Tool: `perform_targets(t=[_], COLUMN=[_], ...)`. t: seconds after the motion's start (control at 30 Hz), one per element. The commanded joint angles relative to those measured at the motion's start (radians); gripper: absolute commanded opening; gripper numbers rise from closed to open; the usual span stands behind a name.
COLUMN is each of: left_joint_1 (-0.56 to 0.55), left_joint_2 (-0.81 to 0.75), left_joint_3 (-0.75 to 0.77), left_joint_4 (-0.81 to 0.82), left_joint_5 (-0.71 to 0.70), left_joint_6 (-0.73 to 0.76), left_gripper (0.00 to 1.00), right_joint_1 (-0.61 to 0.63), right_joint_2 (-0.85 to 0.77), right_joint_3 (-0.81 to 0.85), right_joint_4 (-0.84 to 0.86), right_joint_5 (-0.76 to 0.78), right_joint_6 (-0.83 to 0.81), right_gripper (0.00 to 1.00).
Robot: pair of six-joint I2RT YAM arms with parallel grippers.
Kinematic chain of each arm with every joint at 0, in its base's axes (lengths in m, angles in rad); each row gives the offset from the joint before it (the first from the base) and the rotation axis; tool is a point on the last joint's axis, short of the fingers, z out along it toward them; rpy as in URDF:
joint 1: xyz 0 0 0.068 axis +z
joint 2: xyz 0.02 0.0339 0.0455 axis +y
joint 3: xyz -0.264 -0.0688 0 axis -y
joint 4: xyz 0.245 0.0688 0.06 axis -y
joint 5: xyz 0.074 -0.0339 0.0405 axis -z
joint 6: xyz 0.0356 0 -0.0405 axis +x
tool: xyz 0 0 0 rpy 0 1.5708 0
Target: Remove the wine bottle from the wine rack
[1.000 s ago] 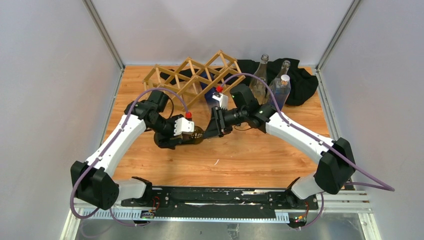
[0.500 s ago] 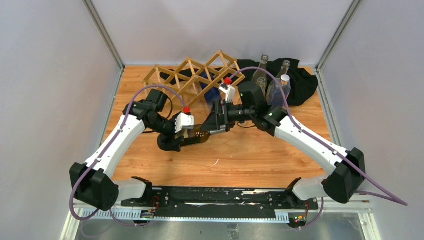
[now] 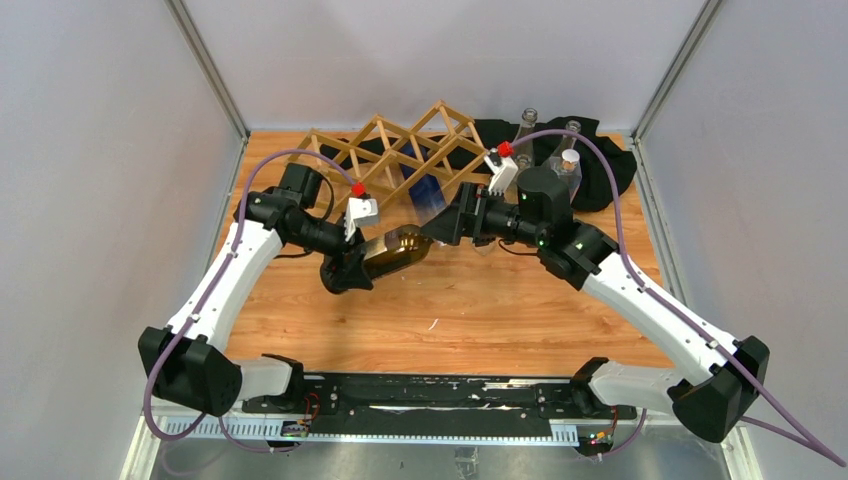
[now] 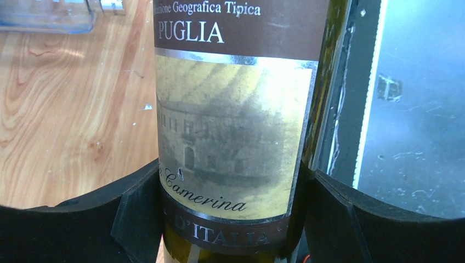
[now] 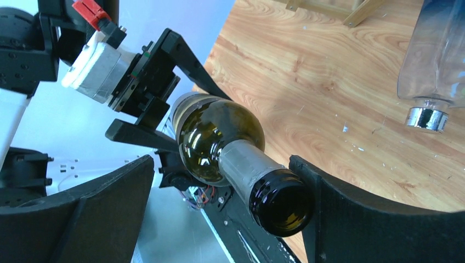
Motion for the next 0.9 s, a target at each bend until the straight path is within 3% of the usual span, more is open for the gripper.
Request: perform_targets(t=[0.0, 0.23, 0.37, 0.57, 0.7, 0.87], left_joint_1=[0.008, 0.014, 0.014, 0.018, 0.021, 0.023], left_joint_2=[0.003, 0.001, 0.003, -0.008, -0.047, -0.165], left_joint_3=[0.050, 0.069, 0.078, 0.052, -0.018, -0.187], left_joint_4=[0.023, 0.023, 0.031, 0.116, 0.265, 0.630], left_joint_5=[0.126, 0.154, 0.169, 0.172, 0.142, 0.086], left_joint_6=[-0.072, -0.095, -0.120, -0.223, -0.378, -0.672], left_gripper=[0.00, 0.00, 0.00, 0.00, 0.00, 0.00], right_joint_1=[-0.010, -0.009, -0.007, 0.015, 0.053, 0.097], right_joint_2=[-0.011, 0.002, 0.011, 0.035, 0.037, 0.046], right_joint_3=[-0.007, -0.040, -0.083, -0.122, -0.119, -0.101], right_joint_4=[0.084, 0.146, 0.275, 0.405, 0.413, 0.407], right_joint_5=[0.038, 0.063, 0.080, 0.121, 0.219, 0.354], right_joint_6=[0.041, 0.126, 0.221, 0.313, 0.328, 0.294], right_gripper=[0.96, 0.97, 0.96, 0.72, 0.72, 0.76])
